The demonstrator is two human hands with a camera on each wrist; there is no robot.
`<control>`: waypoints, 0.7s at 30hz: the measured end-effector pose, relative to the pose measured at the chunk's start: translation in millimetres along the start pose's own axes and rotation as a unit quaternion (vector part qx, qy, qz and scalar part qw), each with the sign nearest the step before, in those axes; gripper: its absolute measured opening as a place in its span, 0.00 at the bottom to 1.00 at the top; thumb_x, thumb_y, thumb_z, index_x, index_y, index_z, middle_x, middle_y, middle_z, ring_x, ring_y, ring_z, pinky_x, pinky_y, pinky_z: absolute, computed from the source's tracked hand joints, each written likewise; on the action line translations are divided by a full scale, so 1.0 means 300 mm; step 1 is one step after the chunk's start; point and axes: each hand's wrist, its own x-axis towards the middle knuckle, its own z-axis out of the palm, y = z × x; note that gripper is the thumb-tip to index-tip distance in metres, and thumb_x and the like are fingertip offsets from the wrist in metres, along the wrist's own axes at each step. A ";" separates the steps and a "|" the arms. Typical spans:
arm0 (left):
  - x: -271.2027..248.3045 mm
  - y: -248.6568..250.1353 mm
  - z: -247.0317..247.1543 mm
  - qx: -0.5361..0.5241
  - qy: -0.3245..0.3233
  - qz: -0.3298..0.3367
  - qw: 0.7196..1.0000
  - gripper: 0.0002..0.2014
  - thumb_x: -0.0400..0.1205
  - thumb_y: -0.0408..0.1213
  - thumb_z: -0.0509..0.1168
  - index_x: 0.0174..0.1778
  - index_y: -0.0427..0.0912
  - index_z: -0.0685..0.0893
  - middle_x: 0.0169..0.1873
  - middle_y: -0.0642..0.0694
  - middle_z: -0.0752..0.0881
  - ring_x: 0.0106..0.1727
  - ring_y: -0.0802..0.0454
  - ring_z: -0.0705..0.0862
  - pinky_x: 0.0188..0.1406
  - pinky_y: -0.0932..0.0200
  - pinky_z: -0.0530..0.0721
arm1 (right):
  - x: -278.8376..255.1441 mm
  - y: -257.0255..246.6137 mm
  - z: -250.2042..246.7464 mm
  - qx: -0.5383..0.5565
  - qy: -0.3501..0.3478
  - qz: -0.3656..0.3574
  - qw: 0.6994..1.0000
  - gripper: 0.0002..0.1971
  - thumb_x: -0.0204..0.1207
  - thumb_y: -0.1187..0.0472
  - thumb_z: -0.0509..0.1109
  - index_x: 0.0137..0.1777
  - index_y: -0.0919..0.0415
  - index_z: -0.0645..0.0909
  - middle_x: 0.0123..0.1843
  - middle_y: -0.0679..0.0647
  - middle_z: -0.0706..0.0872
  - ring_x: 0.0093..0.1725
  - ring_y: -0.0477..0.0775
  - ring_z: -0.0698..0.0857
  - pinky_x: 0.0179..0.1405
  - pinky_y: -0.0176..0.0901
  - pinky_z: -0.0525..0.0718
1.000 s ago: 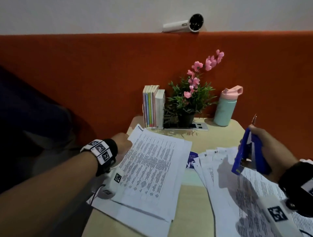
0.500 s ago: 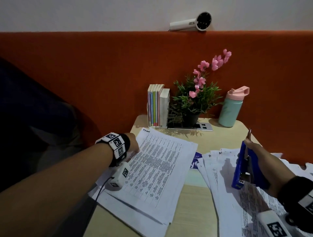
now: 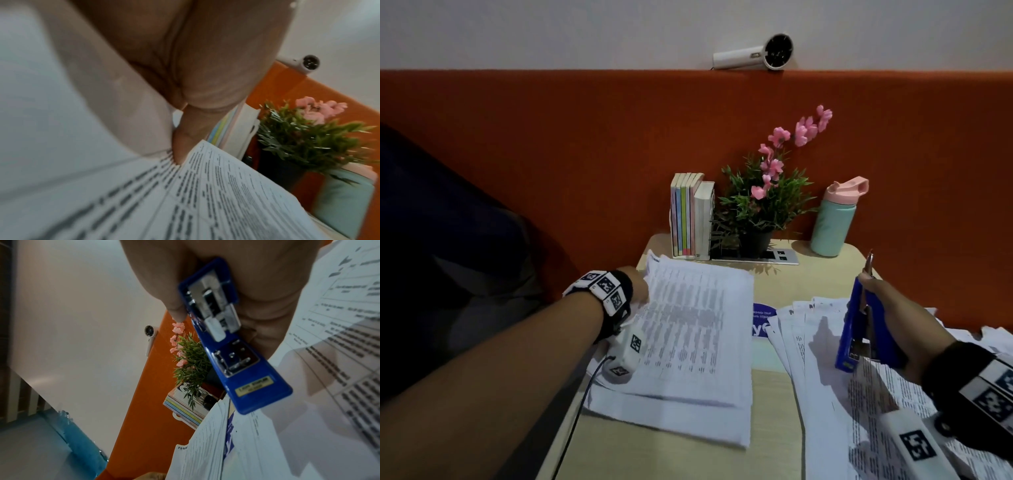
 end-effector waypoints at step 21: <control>-0.322 0.210 -0.229 -0.508 -0.071 0.189 0.838 0.19 0.81 0.44 0.72 0.65 0.42 0.81 0.58 0.42 0.86 0.55 0.48 0.88 0.52 0.51 0.89 | -0.001 0.025 -0.133 -0.077 0.007 0.036 0.996 0.19 0.79 0.46 0.69 0.52 0.65 0.80 0.45 0.69 0.83 0.43 0.72 0.84 0.45 0.64 0.82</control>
